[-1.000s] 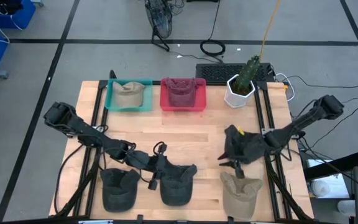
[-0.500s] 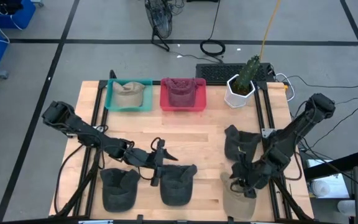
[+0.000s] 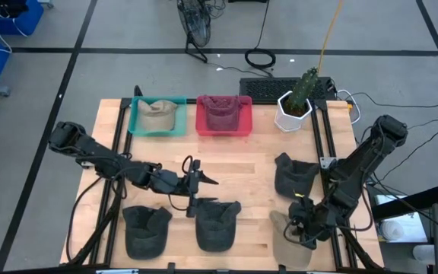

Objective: Pick & Place hat
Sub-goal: Put the brown cap into the blue bin

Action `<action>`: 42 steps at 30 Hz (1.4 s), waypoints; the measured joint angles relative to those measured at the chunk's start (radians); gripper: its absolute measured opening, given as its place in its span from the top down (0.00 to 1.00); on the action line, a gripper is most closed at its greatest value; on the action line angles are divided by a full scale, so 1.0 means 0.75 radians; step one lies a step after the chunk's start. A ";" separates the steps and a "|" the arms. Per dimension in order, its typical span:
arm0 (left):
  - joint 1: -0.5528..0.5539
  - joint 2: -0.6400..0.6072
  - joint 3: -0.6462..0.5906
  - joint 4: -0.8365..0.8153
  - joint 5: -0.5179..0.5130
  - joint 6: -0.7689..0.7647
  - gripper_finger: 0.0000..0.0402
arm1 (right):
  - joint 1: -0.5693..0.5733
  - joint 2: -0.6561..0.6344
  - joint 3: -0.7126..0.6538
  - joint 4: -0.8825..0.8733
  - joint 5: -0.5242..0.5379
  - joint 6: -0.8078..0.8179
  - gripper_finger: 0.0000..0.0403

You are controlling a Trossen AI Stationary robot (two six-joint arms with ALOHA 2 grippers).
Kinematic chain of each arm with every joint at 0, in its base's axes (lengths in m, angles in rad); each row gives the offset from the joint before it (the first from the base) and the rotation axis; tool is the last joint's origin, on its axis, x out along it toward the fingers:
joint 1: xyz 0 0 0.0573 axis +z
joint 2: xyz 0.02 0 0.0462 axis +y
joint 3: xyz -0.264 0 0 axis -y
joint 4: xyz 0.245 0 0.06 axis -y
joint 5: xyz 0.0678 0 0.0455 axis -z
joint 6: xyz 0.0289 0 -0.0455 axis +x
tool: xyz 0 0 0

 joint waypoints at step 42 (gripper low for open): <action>0.054 0.001 -0.001 -0.144 0.003 -0.171 0.41 | -0.101 0.083 -0.001 0.251 0.079 -0.546 0.99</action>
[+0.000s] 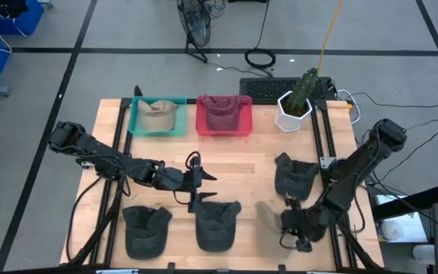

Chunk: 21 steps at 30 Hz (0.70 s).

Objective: Pick & Place hat
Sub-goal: Put the brown cap into the blue bin

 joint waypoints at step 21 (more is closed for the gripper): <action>0.005 -0.444 -0.001 -0.183 -0.004 0.068 0.41 | -1.079 0.112 0.013 0.649 -0.343 -1.089 0.99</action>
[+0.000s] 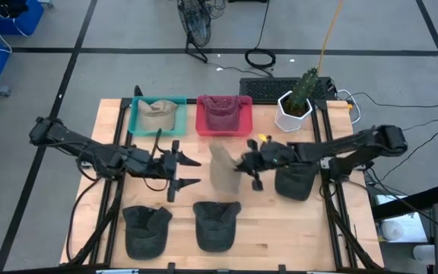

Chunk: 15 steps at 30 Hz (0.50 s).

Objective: Pick & Place hat
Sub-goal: Put the brown cap into the blue bin

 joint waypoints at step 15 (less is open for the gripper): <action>0.044 0.035 0.000 -0.203 -0.040 -0.034 0.41 | -0.119 0.524 0.268 -0.006 -0.165 -0.230 0.98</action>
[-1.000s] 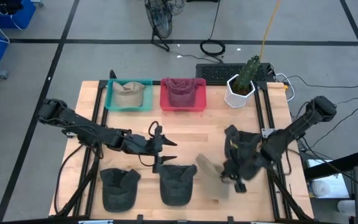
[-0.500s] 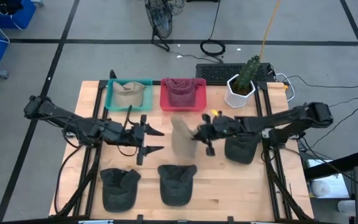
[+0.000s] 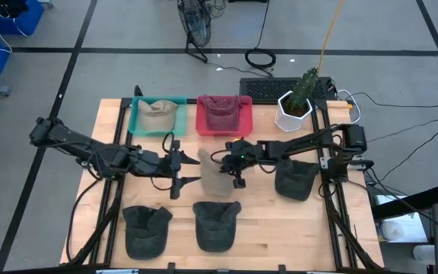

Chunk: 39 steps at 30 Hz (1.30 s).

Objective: Pick & Place hat
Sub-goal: Put the brown cap into the blue bin

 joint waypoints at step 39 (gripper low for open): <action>0.407 0.582 -0.006 0.288 0.432 0.207 0.41 | -0.006 -0.797 -0.924 0.765 0.285 0.274 0.71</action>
